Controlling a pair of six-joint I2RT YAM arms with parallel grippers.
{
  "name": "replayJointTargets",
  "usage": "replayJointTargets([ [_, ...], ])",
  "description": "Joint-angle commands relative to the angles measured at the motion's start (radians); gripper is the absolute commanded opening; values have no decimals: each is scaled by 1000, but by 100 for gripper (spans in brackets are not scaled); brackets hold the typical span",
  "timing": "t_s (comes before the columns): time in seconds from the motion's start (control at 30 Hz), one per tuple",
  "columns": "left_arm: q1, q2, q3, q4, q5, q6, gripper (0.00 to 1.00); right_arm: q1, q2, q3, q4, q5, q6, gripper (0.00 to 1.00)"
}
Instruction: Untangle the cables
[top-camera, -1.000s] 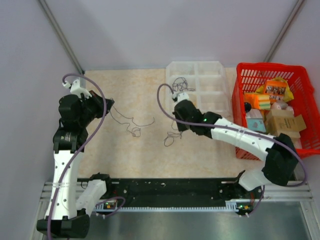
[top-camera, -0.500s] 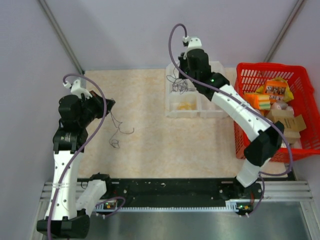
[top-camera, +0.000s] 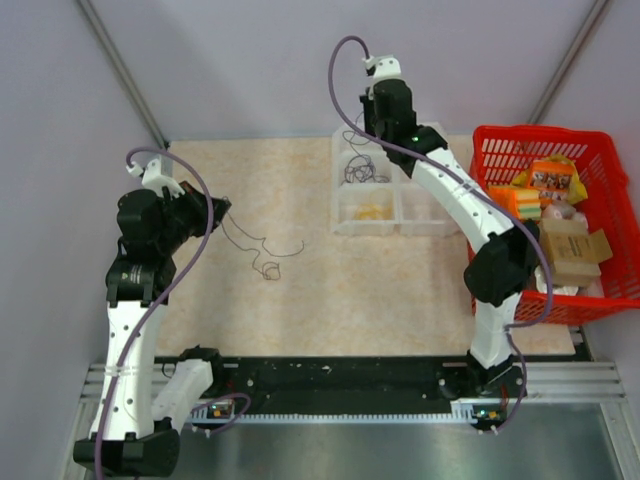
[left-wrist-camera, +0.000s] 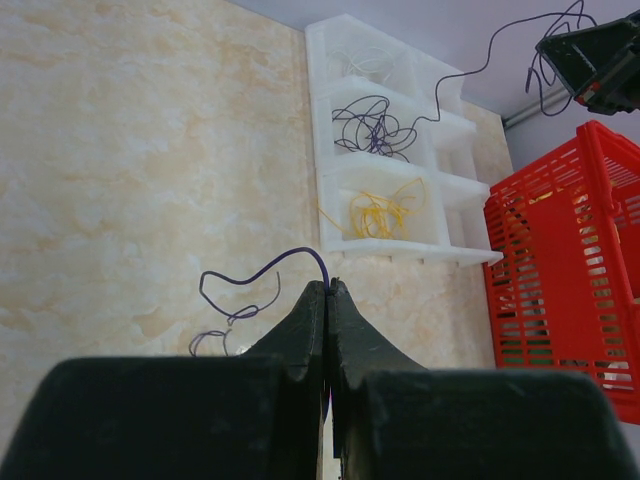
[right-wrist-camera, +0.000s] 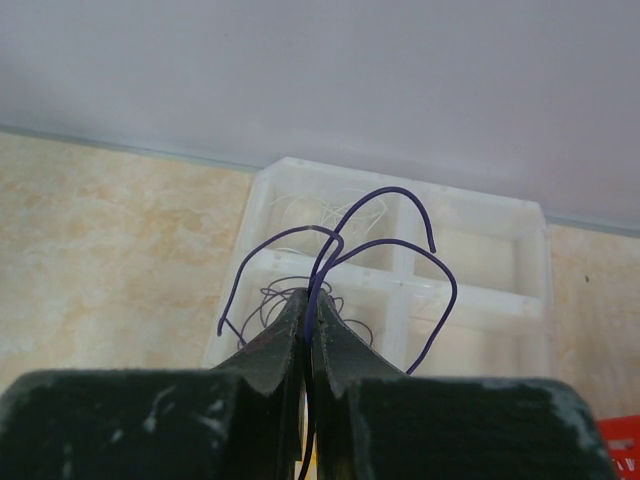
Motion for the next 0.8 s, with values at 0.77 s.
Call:
replayJointTargets([
  [0.77,-1,-7,-10,20,88,-51,0,-104,479,70,-54,-86,212,5],
])
